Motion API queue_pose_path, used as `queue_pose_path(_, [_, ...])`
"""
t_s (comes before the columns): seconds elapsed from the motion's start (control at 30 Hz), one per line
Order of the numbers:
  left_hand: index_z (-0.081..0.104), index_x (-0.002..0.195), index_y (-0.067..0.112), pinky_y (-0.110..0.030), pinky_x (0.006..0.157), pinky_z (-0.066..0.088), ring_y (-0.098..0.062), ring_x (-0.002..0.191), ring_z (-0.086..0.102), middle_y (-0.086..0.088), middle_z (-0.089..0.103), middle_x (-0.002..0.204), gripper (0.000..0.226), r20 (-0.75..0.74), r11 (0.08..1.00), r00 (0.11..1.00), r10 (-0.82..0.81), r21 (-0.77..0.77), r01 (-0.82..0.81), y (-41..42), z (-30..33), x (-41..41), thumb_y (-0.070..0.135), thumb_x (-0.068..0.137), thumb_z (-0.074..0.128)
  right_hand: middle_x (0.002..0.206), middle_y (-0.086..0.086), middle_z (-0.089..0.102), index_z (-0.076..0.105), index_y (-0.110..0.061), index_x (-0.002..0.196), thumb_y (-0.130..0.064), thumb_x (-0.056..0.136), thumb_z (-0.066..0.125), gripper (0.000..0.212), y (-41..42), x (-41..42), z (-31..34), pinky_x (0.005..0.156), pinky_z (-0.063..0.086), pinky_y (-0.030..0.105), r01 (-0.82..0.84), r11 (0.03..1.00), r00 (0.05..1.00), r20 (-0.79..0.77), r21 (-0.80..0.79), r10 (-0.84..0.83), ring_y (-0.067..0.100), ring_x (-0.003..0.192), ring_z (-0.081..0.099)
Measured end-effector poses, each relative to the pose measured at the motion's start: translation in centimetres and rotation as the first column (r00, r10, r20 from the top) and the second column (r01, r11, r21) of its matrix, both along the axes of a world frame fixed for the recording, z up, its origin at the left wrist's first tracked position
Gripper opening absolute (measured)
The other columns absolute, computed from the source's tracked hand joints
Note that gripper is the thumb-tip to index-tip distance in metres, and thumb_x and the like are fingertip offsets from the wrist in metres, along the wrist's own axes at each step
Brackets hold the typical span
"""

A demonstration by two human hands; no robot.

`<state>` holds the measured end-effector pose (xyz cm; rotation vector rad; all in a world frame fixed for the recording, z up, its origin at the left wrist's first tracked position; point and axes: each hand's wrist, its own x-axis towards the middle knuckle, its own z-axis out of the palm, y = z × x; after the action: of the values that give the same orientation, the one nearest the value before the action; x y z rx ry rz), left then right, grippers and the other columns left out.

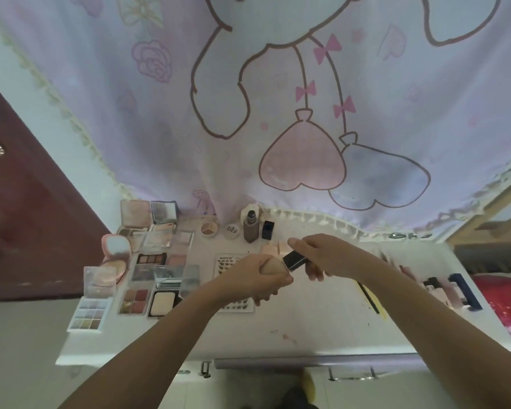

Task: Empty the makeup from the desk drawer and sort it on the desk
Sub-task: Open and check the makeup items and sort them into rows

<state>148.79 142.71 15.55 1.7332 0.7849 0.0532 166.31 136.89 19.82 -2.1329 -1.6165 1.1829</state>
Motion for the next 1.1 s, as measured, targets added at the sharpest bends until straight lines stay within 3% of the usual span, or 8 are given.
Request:
queue_pose_path(0.07, [0.058,0.094,0.020,-0.024,0.058,0.052,-0.010,0.064,0.058,0.000,0.063,0.077,0.019,-0.009,1.000,1.000,0.004,0.030,-0.004,0.0,-0.1,0.0,0.037,0.086,0.062,0.071,-0.004,0.063,0.056,-0.021,0.085,-0.042,0.098,0.040,0.030,0.0,0.0,-0.4,0.058,0.042,0.018,-0.026,0.997,0.999,0.039,0.066,0.023,0.007,0.057,0.053])
queue_pose_path(0.13, [0.059,0.093,0.020,-0.025,0.059,0.052,-0.010,0.062,0.058,0.000,0.063,0.076,0.019,-0.014,0.999,1.000,0.024,0.040,-0.024,0.2,-0.3,0.0,0.037,0.086,0.063,0.090,-0.002,0.065,0.055,-0.026,0.097,-0.031,0.097,0.048,0.008,-0.3,0.4,-0.2,0.060,0.047,0.018,-0.030,0.996,0.996,-0.078,0.082,0.037,0.007,0.072,0.060])
queue_pose_path(0.2, [0.059,0.093,0.019,-0.025,0.057,0.052,-0.010,0.060,0.057,0.001,0.062,0.075,0.019,-0.008,0.997,0.999,0.038,0.064,-0.038,0.3,-0.3,0.1,0.035,0.085,0.064,0.100,0.000,0.067,0.054,-0.026,0.108,-0.034,0.095,0.051,0.016,-0.7,0.7,0.4,0.063,0.050,0.021,0.022,0.998,0.980,-0.199,0.055,-0.010,0.010,0.081,0.065])
queue_pose_path(0.37, [0.058,0.102,0.015,-0.023,0.053,0.051,-0.009,0.058,0.057,0.002,0.061,0.073,0.028,0.003,0.989,1.000,0.023,0.149,-0.024,0.2,-0.2,1.2,0.036,0.085,0.065,0.064,-0.005,0.065,0.060,-0.011,0.096,-0.045,0.096,0.044,0.038,-0.8,1.0,0.5,0.049,0.038,0.018,0.090,0.995,0.995,-0.057,0.043,-0.088,0.008,0.049,0.050])
queue_pose_path(0.53, [0.059,0.099,0.017,-0.022,0.051,0.049,-0.009,0.058,0.056,0.001,0.061,0.072,0.023,0.052,0.991,0.997,0.062,0.115,-0.068,0.2,0.0,1.6,0.034,0.084,0.066,0.070,-0.007,0.060,0.059,-0.024,0.101,-0.027,0.094,0.053,0.009,-1.1,1.9,1.8,0.047,0.040,0.015,0.020,0.986,0.998,-0.058,0.163,-0.011,0.002,0.052,0.048])
queue_pose_path(0.73, [0.059,0.104,0.010,-0.026,0.055,0.051,-0.010,0.058,0.056,-0.002,0.061,0.072,0.030,0.089,0.991,0.992,0.086,0.096,-0.094,0.6,0.5,1.4,0.033,0.086,0.065,0.092,-0.004,0.063,0.055,-0.034,0.100,-0.014,0.093,0.055,0.022,-1.5,3.5,3.4,0.056,0.051,0.015,0.012,0.977,0.984,-0.179,0.211,0.026,-0.001,0.067,0.061])
queue_pose_path(0.93, [0.060,0.101,0.011,-0.026,0.053,0.051,-0.010,0.058,0.056,-0.002,0.062,0.073,0.029,0.138,0.989,0.987,0.077,0.113,-0.093,0.4,0.6,2.2,0.033,0.084,0.068,0.069,-0.002,0.054,0.055,-0.030,0.094,-0.028,0.094,0.053,0.002,-1.0,2.3,2.2,0.049,0.040,0.016,-0.001,0.967,0.997,-0.074,0.256,0.021,0.004,0.048,0.042])
queue_pose_path(1.1, [0.061,0.103,0.012,-0.025,0.053,0.051,-0.010,0.059,0.055,-0.005,0.061,0.077,0.032,0.134,0.983,0.988,0.079,0.153,-0.099,0.5,0.7,1.8,0.035,0.083,0.069,0.066,-0.002,0.050,0.058,-0.024,0.098,-0.029,0.096,0.049,0.011,-0.9,3.0,2.7,0.048,0.036,0.017,0.108,0.949,0.990,-0.120,0.296,-0.075,0.008,0.050,0.038])
